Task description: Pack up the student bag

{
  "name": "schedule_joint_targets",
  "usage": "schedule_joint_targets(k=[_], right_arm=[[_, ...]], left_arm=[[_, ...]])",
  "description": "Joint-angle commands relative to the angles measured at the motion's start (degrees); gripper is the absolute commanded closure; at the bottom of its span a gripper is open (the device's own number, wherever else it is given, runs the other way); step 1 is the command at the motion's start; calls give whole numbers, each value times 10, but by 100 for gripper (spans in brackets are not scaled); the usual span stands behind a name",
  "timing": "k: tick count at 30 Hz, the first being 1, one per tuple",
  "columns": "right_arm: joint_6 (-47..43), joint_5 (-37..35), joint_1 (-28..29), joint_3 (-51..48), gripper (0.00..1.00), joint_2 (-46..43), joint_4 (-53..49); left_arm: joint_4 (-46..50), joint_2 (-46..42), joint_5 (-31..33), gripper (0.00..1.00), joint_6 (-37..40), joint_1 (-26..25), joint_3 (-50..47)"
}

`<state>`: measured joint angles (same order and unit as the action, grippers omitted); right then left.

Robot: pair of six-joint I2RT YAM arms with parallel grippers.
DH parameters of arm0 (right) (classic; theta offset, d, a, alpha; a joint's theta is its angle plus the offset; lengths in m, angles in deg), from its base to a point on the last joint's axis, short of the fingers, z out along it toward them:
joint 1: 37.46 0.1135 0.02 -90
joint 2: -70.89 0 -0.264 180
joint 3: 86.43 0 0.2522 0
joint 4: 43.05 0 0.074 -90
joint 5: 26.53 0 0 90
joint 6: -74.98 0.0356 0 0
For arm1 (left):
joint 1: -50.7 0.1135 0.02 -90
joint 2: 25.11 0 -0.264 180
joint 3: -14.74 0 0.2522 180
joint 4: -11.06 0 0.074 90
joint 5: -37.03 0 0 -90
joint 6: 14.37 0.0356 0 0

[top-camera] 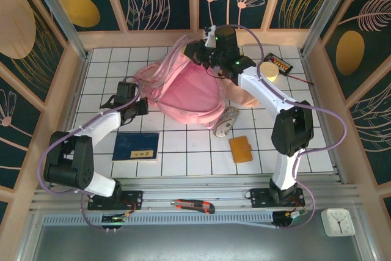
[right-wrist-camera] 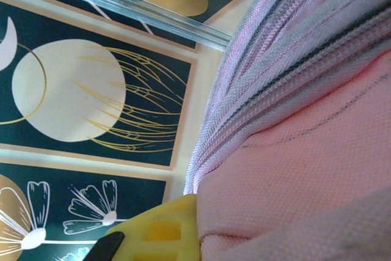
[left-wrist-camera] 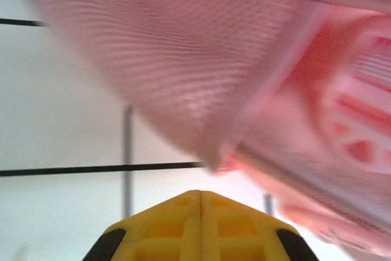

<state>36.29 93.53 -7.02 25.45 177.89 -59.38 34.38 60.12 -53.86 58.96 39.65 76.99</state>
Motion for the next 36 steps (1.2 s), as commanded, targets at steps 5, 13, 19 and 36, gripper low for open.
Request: schedule_joint_targets(k=[5, 13, 19, 36], right_arm=[[5, 7, -1, 32, 100, -3, 74], [21, 0, 11, 56, 100, 13, 65], [17, 0, 36, 88, 100, 30, 51], [8, 22, 47, 81, 87, 25, 38]], left_arm=[[33, -9, 29, 100, 26, 20, 25], [-239, -236, -139, 32, 53, -1, -80], [-134, -164, -113, 15, 162, -88, 67], [21, 75, 20, 100, 184, -110, 328]])
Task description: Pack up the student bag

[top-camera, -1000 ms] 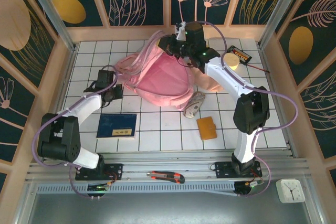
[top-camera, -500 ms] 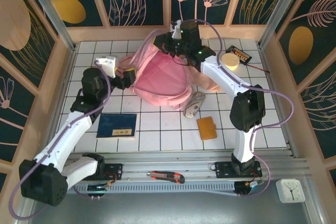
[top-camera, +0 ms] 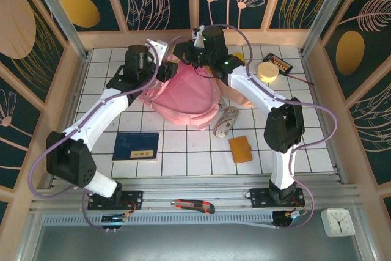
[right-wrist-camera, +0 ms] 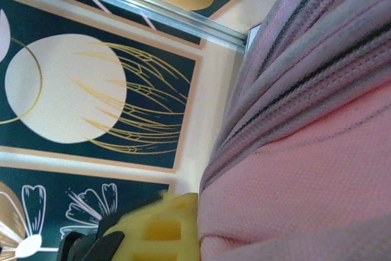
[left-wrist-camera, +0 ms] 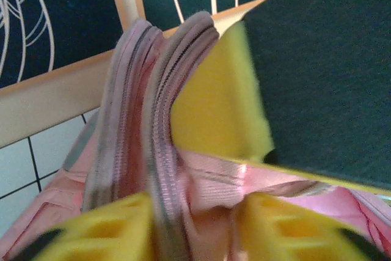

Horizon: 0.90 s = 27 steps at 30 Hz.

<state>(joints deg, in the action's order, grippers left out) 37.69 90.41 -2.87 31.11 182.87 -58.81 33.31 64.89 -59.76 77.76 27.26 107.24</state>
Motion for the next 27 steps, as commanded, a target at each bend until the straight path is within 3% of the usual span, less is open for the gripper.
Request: schedule_joint_targets(k=[1, 4, 8, 12, 18, 22, 27], right_arm=[[-15, 54, -1, 12, 76, -34, 20], [-55, 35, -23, -52, 62, -86, -14], [-134, 2, -60, -108, 59, -163, -114], [-236, 77, -65, -109, 59, -188, -249], [-306, 200, 18, -207, 58, -182, -342], [-328, 212, 87, -219, 51, -113, -340], [-304, 177, 135, -197, 43, -22, -293]], left_arm=[[34, 29, 98, 100, -19, 14, 31], [48, 35, 133, 100, -27, 14, 49], [55, 34, 135, 100, -17, 14, 52], [52, 39, 129, 100, -29, 14, 29], [33, 48, 125, 100, -35, 15, -13], [26, 57, 126, 100, -45, 15, -25], [21, 54, 140, 100, -48, 15, -44]])
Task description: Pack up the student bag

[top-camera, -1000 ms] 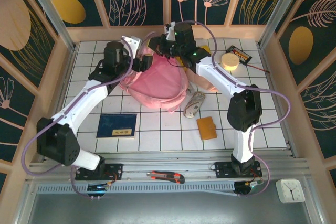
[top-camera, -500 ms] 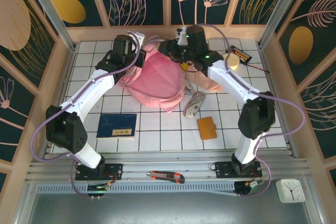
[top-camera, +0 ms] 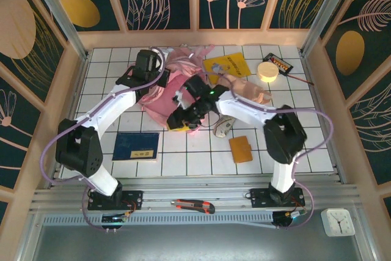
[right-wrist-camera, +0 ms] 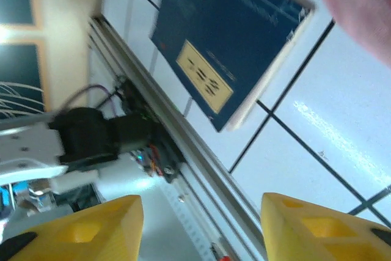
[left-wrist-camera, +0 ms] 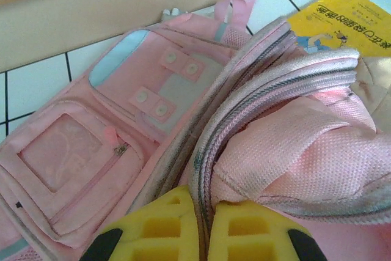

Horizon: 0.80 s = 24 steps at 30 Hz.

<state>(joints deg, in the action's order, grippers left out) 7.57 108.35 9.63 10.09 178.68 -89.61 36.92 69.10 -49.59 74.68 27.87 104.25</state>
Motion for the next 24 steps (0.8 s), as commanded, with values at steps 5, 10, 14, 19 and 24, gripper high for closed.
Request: schedule_joint_targets(k=[5, 10, 14, 19, 24], right_arm=[[42, -10, 37, 52, 41, 82, 52], [84, -2, 54, 55, 41, 118, 59], [102, -17, 62, 45, 42, 131, 60], [118, -71, 79, 91, 44, 159, 27], [249, -103, 83, 59, 49, 152, 135]], left_arm=[[-28, 4, 55, 100, -4, 9, -47], [-36, -3, 59, 100, -2, 10, -68], [-44, -10, 61, 100, -3, 10, -83], [-62, -8, 83, 100, -12, 11, -99], [-74, 13, 82, 100, -10, 11, -97]])
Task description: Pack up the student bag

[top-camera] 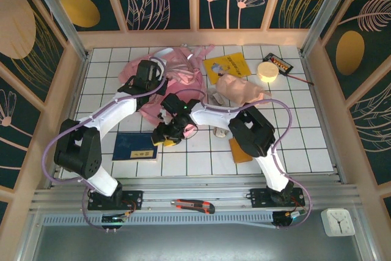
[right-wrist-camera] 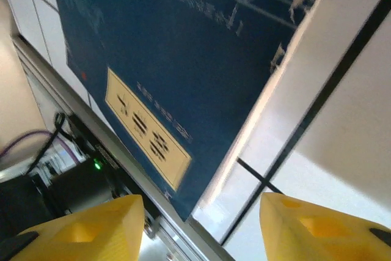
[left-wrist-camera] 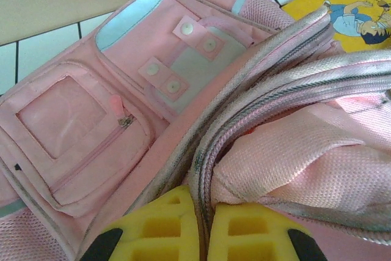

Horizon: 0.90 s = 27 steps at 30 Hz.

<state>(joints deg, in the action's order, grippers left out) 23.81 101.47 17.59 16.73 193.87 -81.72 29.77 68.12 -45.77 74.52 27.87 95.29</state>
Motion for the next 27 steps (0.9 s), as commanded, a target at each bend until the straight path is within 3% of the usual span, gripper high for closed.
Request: schedule_joint_targets(k=[1, 10, 20, 27], right_arm=[[107, -44, 7, -5, 49, 3, 61], [225, -119, 47, -1, 52, 21, 55], [285, -208, 95, 36, 55, 56, 5], [302, -288, 106, 43, 52, 23, -49]], left_arm=[[-3, 26, 43, 100, -7, 11, -5], [-20, 19, 42, 100, 11, 16, -24], [-64, -33, 21, 100, 13, 30, -97], [-81, -52, 2, 100, 7, 37, -107]])
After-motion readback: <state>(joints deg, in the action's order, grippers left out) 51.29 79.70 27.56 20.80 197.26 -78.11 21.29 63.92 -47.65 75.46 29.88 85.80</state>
